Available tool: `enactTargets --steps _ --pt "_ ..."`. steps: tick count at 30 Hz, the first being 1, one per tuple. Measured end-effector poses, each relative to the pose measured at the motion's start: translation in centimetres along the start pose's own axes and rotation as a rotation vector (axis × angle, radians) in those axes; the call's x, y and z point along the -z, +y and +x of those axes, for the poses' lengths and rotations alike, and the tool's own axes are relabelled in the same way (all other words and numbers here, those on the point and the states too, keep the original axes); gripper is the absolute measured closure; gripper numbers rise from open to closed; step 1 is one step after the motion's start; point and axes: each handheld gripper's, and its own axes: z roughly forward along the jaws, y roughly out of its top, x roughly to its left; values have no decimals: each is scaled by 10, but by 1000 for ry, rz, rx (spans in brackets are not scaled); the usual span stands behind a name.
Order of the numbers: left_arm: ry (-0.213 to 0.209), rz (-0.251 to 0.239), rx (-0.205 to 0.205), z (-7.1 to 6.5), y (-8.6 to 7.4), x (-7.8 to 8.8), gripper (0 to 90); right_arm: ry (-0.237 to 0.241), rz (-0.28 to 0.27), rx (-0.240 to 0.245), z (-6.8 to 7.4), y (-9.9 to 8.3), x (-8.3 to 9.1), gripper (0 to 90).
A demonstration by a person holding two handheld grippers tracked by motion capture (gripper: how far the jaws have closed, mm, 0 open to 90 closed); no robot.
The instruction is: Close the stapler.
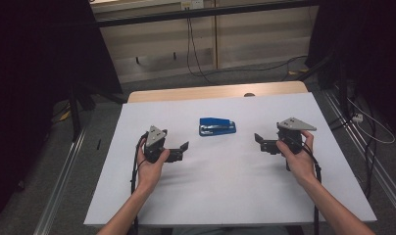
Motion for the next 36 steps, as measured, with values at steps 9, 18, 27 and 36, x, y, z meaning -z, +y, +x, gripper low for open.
enactTargets --steps 9,18,27,36 --pt "31 -6 16 1 -9 21 40 -5 -23 2 -1 -5 18 53" --pt "47 -9 17 0 -18 41 41 -23 -34 9 -2 -13 37 54" --pt "81 8 19 3 -30 64 41 -40 -54 10 -4 -20 57 54" --pt "76 0 22 -5 -38 87 38 -63 -52 5 -6 -30 72 54"
